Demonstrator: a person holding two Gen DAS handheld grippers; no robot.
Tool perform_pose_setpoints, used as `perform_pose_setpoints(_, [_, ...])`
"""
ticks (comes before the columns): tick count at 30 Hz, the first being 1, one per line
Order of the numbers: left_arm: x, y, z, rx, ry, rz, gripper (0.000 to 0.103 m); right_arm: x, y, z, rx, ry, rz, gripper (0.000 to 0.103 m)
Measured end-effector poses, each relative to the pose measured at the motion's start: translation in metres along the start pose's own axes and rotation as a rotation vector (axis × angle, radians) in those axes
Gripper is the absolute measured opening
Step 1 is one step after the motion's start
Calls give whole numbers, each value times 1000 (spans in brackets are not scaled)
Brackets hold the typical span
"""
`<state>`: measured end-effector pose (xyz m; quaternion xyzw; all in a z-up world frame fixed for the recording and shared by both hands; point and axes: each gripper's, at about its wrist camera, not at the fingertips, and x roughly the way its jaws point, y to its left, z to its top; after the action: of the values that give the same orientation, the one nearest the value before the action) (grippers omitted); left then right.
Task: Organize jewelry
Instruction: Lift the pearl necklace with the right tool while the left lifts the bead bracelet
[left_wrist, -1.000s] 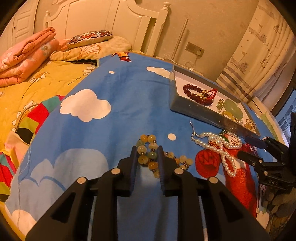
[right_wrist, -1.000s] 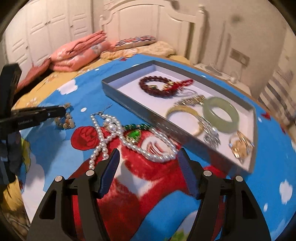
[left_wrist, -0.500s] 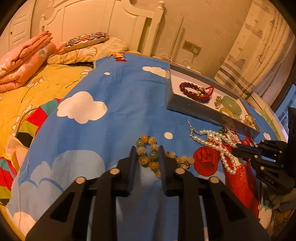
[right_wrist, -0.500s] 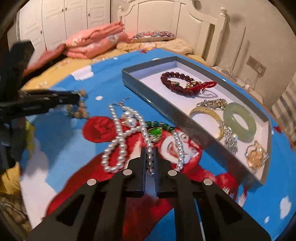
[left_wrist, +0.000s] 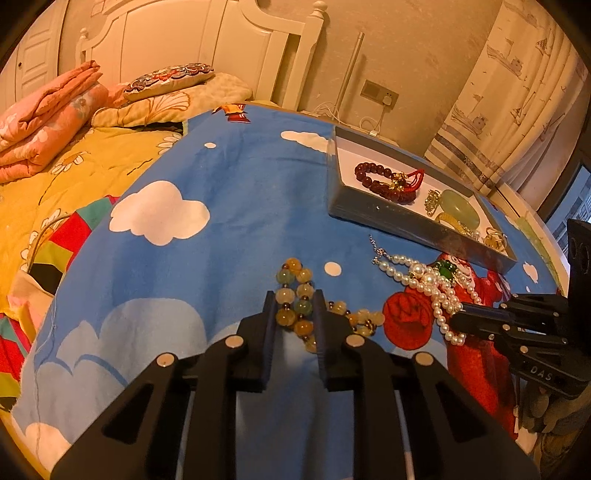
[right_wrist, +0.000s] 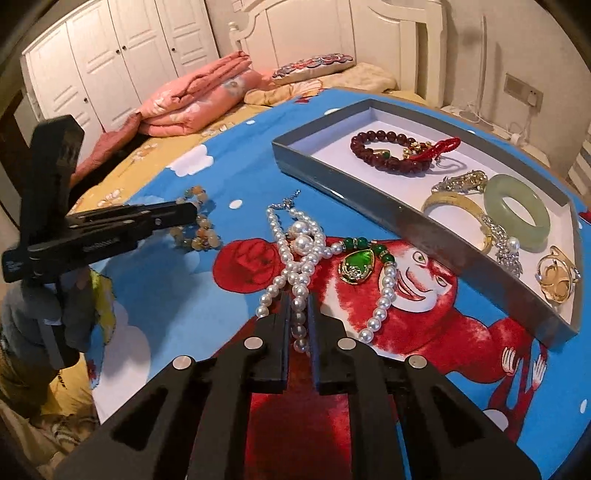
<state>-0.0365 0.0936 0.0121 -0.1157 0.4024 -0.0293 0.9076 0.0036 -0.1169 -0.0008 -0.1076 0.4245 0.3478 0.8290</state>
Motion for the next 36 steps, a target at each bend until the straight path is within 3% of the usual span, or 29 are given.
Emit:
perform_pose_setpoints(5, [0,0,0,-2,1,-2,19,9,24,5,-123,11,-125,15])
perform_pose_setpoints(8, [0,0,0,-2,0,-2,20,11,26,6,-133,7,-153,15])
perform_pose_setpoints(13, [-1,-1,-1,10,-4,4,18,9,29,2,-153,-18,-183,8])
perform_pose_setpoints(18, [-11,-3,-2,18,-60,23,14,-25,9,0,-41,-161,-220,8])
perform_pose_setpoints(25, [-29,-13,-2,49,-114,53,9,-85,23,7,-150,-390,-395,8])
perform_pose_setpoints(36, [-65,-43,15,128,-191,29,9,-127,22,10,-140,-502,-440,8])
